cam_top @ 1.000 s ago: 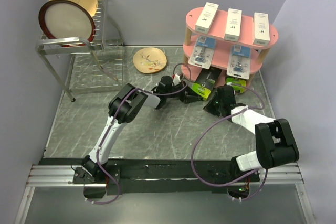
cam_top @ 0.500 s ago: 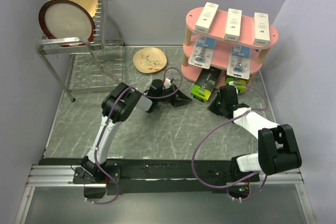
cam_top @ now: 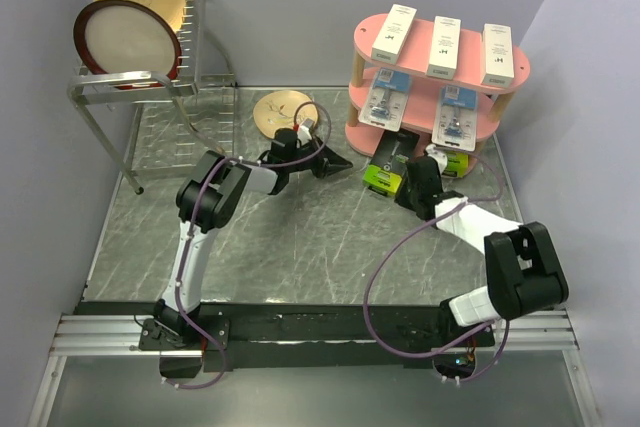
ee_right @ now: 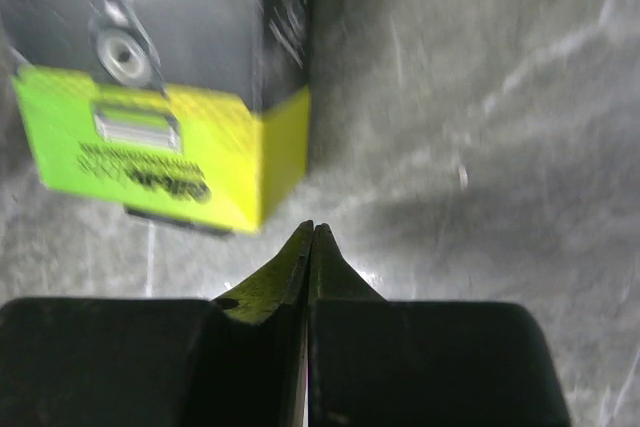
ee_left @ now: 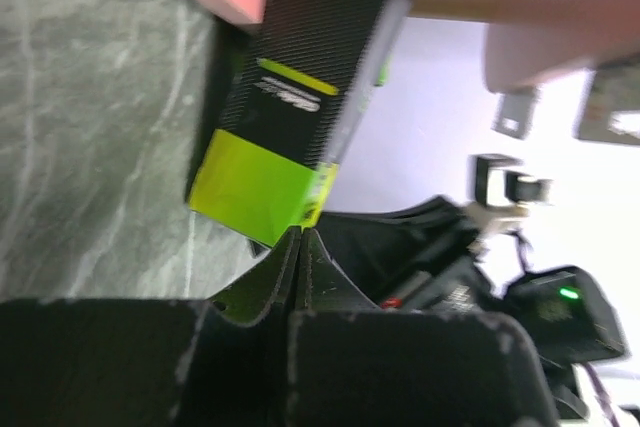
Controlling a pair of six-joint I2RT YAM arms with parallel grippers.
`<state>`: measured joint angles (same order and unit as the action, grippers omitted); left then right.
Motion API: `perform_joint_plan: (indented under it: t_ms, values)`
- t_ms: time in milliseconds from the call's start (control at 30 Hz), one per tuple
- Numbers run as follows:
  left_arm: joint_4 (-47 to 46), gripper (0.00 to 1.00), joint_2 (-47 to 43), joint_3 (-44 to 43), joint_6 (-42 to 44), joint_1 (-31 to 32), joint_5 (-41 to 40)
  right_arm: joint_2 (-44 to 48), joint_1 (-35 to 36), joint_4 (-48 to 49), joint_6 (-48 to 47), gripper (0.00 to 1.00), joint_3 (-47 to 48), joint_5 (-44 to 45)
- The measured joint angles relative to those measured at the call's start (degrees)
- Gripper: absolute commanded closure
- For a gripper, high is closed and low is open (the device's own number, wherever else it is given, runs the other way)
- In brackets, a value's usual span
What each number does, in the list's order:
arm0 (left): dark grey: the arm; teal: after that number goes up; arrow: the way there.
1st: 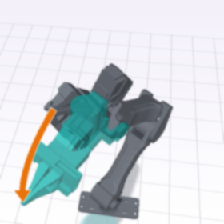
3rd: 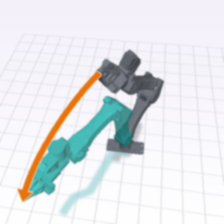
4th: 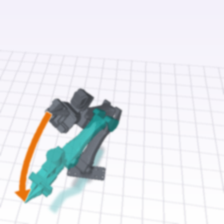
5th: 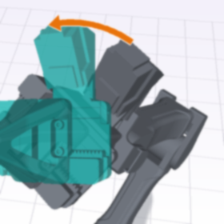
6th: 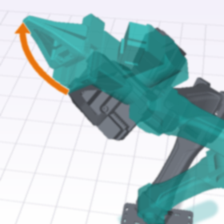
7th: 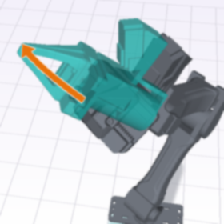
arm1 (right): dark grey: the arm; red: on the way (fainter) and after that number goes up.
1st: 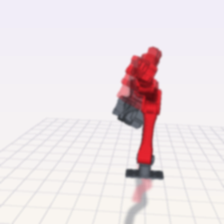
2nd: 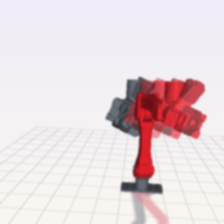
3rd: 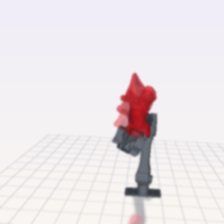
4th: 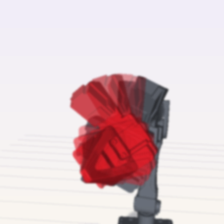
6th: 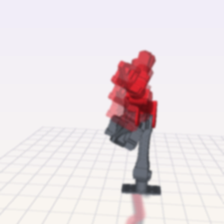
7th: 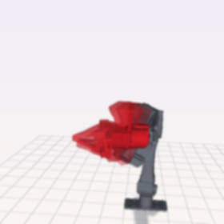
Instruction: Place and organize the shaving razors onto the shelf
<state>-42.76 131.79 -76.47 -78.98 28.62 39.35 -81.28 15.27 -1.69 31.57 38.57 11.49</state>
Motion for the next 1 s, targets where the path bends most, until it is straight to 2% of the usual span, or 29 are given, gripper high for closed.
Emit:
perform_joint_plan:
  t_ms: [233,467,800,1000]
  values:
    - [8.7,0.99,1.0,-1.4,1.5,1.2,-2.3,-4.7,0.1,-3.2,-0.7,1.00,8.1,2.8]
    - [11.2,0.99,3.2,-1.1,0.7,2.6,-2.4,-5.2,0.1,-5.8,-1.0,1.00,8.5,2.2]
    - [0.5,0.99,5.9,-0.7,-7.6,6.4,-2.6,1.2,0.1,-8.4,-1.0,1.00,7.8,-1.4]
    - [-2.8,0.99,10.1,-6.7,-11.0,7.7,-2.4,7.8,0.1,-13.6,-2.6,1.00,7.8,-3.7]
